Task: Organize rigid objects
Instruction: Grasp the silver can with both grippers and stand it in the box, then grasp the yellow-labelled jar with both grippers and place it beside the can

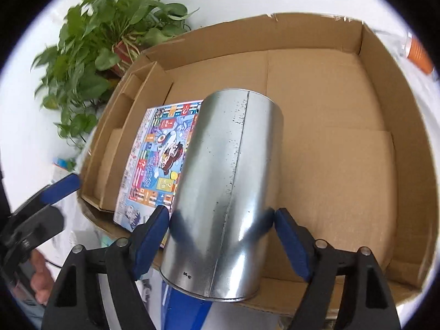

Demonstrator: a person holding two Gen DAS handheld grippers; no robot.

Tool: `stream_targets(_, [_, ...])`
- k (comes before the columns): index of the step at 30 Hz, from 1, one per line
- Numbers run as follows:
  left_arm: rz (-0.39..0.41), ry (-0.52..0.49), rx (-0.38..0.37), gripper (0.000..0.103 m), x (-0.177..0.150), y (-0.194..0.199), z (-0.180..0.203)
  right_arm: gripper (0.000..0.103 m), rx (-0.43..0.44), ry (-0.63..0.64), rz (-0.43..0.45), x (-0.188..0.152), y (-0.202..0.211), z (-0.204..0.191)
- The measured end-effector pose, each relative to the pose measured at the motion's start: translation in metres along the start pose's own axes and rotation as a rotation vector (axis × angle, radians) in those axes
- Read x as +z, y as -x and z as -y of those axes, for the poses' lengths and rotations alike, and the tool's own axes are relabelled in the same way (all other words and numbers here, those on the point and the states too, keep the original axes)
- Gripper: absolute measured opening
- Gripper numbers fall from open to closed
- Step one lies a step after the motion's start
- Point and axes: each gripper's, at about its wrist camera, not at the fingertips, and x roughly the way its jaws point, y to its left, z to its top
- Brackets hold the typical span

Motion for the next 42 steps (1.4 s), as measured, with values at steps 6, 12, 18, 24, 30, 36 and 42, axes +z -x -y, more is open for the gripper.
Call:
stream_targets(6, [0.072,0.006,-0.025,0.1,-0.045,0.042,0.011,0.079,0.026,0.07,0.124,-0.056,0.075,0.011])
stream_targets(12, [0.036,-0.001,-0.167,0.1,-0.101,0.025,0.058,0.08,-0.058,-0.023,0.096,-0.115,0.098,0.072])
stream_targets(18, [-0.142,0.095,-0.35,0.098,-0.113,-0.039,0.088,0.079,0.037,-0.022,0.014,-0.13,0.072,0.063])
stream_targets(24, [-0.293,0.095,-0.29,0.079,-0.105,-0.085,0.101,0.088,0.173,-0.071,-0.088,-0.133,0.026,0.05])
stream_targets(30, [-0.243,0.062,-0.236,0.078,-0.099,-0.071,0.113,0.088,0.135,-0.022,0.041,-0.114,0.081,0.031])
stream_targets(36, [-0.018,-0.109,-0.228,0.078,-0.024,-0.019,0.154,0.088,0.126,0.029,0.188,-0.032,0.124,0.031])
stream_targets(42, [-0.122,-0.098,-0.233,0.074,0.049,-0.086,0.137,0.088,0.036,-0.032,0.067,0.003,0.063,0.058])
